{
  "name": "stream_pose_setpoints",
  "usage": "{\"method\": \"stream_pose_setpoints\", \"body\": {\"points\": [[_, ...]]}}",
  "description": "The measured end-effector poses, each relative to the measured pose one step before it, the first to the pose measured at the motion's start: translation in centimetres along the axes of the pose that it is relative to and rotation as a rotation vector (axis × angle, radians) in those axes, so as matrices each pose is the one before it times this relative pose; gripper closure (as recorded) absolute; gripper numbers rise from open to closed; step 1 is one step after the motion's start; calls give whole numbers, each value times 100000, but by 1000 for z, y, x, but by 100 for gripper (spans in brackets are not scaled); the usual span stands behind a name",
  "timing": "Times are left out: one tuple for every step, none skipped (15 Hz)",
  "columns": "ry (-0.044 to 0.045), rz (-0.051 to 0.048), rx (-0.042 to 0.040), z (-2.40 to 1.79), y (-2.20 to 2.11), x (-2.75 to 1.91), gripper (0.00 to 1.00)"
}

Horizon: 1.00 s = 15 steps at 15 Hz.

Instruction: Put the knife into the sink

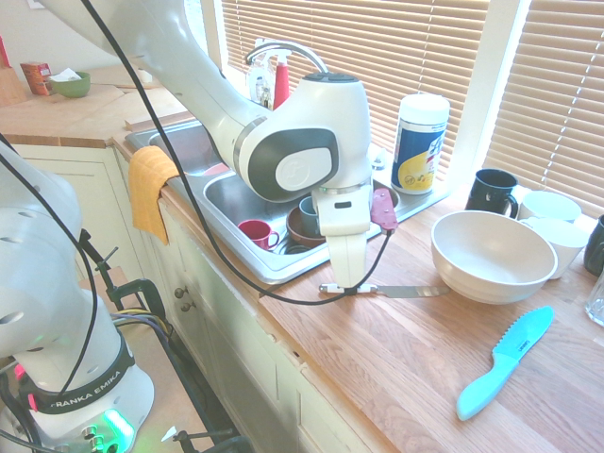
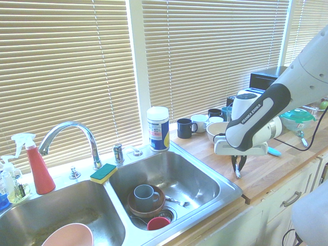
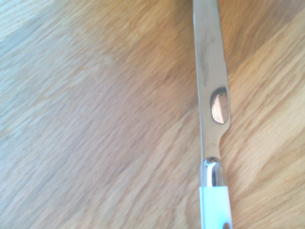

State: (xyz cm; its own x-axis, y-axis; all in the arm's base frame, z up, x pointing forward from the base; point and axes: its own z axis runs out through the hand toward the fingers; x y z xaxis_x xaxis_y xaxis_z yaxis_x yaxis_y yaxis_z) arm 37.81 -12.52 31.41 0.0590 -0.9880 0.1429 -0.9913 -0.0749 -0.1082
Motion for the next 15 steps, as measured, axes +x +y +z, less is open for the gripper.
{"method": "stream_pose_setpoints", "body": {"points": [[23, -314, 626, -420, -135, -127, 100], [121, -417, 727, -543, -138, -214, 100], [69, -597, 393, -541, -113, -302, 100], [11, -959, 290, -498, -145, -441, 100], [-89, -1253, 350, -460, -205, -598, 100], [-146, -1431, 148, -380, -215, -691, 100], [-97, -1421, 279, -343, -255, -756, 100], [24, -1490, 130, -332, -264, -836, 100], [156, -1704, 453, -391, -308, -897, 100], [271, -1892, 605, -450, -348, -1010, 100], [386, -2267, 266, -466, -321, -1103, 100], [409, -2556, 66, -484, -303, -1168, 100], [322, -2883, -339, -474, -244, -1204, 100], [357, -3267, -223, -481, -315, -1225, 100], [626, -3440, 250, -705, -665, -1208, 100]]}}
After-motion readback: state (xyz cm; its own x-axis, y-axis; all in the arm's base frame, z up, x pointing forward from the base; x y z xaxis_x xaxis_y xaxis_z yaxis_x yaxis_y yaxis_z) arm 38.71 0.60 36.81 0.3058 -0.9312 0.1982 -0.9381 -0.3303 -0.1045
